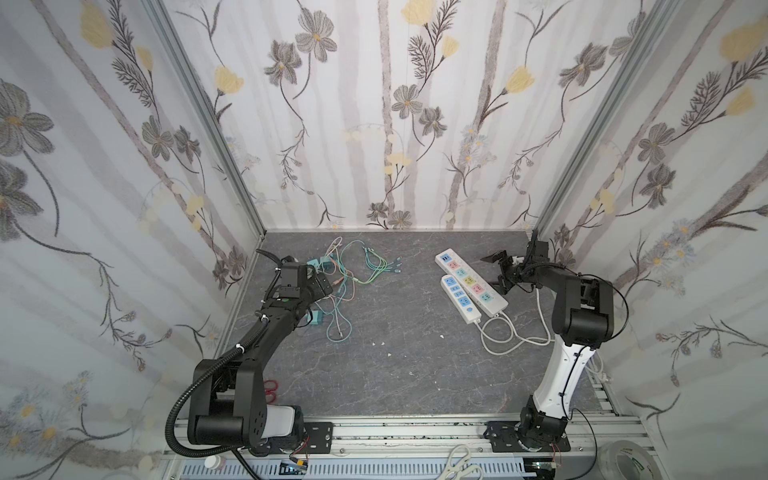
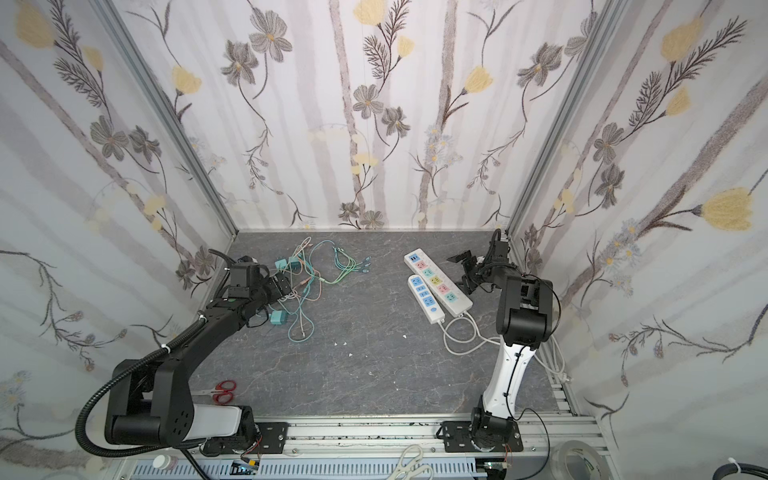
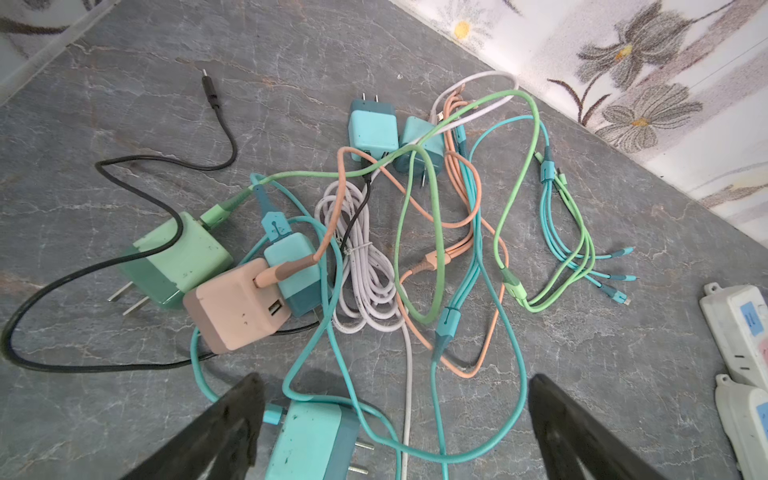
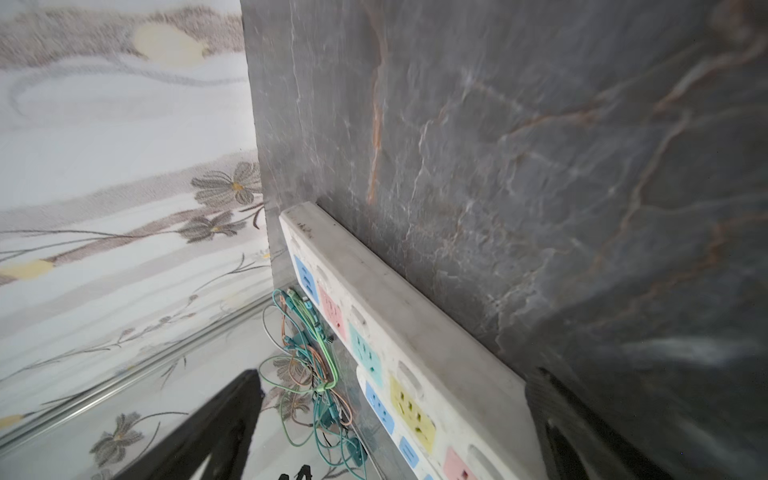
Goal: Insert the plug
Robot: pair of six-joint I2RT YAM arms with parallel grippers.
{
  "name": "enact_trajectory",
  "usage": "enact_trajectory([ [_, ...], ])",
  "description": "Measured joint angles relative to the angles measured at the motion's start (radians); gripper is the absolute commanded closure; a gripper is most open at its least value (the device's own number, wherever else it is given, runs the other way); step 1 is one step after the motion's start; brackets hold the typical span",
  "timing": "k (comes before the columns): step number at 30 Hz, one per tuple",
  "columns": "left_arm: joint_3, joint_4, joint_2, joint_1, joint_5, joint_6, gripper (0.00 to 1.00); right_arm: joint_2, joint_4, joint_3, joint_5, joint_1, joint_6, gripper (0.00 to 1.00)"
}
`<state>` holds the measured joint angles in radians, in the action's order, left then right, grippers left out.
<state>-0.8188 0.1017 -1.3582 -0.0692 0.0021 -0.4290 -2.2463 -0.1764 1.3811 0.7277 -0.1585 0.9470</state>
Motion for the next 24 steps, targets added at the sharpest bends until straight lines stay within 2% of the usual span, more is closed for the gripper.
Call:
enact_trajectory([
  [5, -0.025, 0.066, 0.002, -0.029, 0.006, -0.035, 0.0, 0.006, -0.068, 0.011, -0.001, 0.078, -0.087, 0.01],
  [11, -0.108, 0.163, -0.062, -0.13, 0.029, -0.06, 0.0, 0.006, -0.163, 0.027, -0.015, 0.195, -0.214, 0.01],
  [19, -0.326, 0.299, -0.255, -0.279, 0.054, -0.062, 0.0, 0.008, -0.262, 0.052, -0.061, 0.359, -0.338, 0.01],
  [24, -0.441, 0.347, -0.366, -0.364, 0.056, -0.042, 0.0, 0.092, -0.288, 0.034, -0.121, 0.387, -0.364, 0.01],
])
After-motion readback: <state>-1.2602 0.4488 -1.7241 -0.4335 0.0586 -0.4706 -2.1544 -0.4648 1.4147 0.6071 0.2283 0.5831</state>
